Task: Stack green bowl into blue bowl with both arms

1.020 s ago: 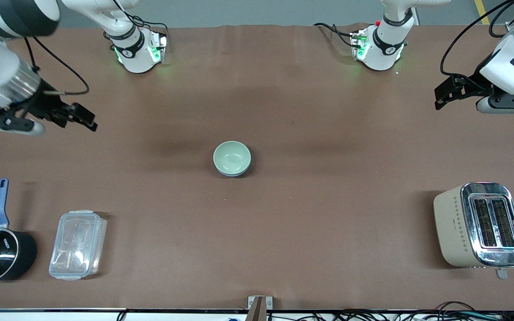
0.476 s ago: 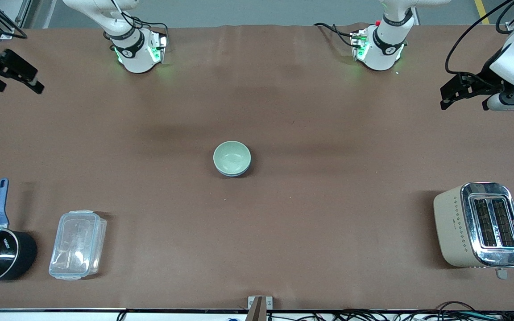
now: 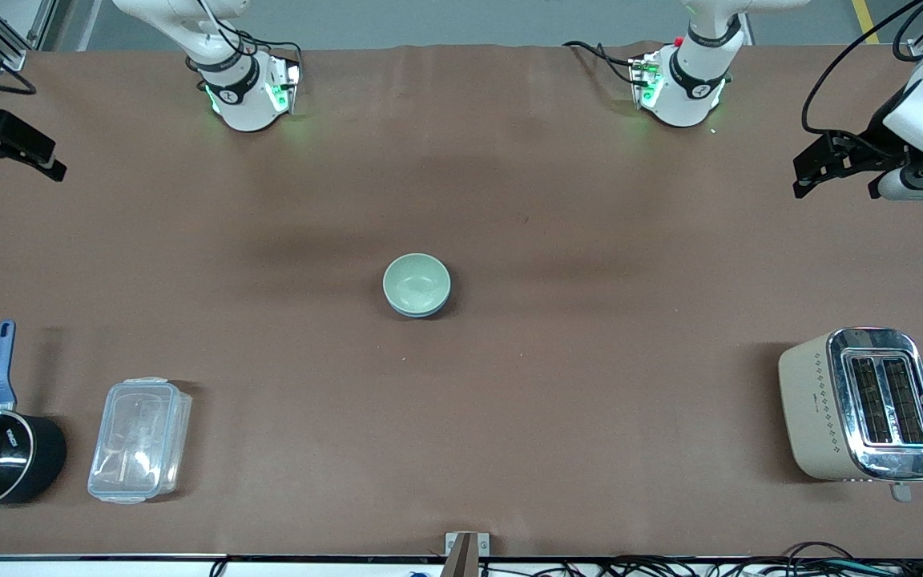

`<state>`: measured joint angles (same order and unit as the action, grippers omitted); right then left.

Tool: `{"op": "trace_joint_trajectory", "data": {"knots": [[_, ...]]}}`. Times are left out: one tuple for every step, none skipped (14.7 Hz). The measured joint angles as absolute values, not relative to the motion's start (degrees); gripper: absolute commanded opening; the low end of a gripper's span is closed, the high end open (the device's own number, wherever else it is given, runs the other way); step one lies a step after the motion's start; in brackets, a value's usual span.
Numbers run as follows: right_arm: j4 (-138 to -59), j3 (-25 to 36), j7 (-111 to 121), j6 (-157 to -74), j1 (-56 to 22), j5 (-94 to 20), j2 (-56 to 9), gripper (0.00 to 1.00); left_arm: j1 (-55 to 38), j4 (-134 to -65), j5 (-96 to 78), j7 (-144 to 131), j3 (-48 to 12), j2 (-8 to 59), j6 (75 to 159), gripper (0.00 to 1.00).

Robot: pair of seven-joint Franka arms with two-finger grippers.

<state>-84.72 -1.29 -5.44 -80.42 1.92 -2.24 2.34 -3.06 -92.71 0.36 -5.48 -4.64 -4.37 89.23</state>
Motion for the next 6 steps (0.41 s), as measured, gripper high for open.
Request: {"op": "trace_joint_trajectory", "data": {"knots": [[-84.89,-1.06,-5.31,-80.46,1.89,-2.24,2.07,1.0,-3.06,-92.71,0.36,-5.46,-4.64,-4.37,89.23,1.0],[-85.04,-0.85,-5.2,-80.53,1.87,-2.24,1.98,1.0,-3.06,-92.71,0.36,-5.45,-4.64,-4.37,89.23,1.0],[-85.24,-0.69,-5.12,-80.68,1.87,-2.24,1.98,1.0,-3.06,-92.71,0.35,-5.44,-4.64,-4.37,89.23,1.0],[-85.58,-0.62,-5.04,-81.15,1.84,-2.24,1.98,1.0,-3.06,-92.71,0.36,-5.43,-4.64,-4.37,89.23,1.0],[-86.21,-0.52,-4.75,-81.82,1.75,-2.24,1.98,1.0,-3.06,-92.71,0.36,-5.43,-4.64,-4.36,89.23,1.0],[-86.83,-0.2,-4.07,-82.42,1.5,-2.24,1.96,1.0,-3.06,-92.71,0.36,-5.43,-4.64,-4.35,89.23,1.0]]}}
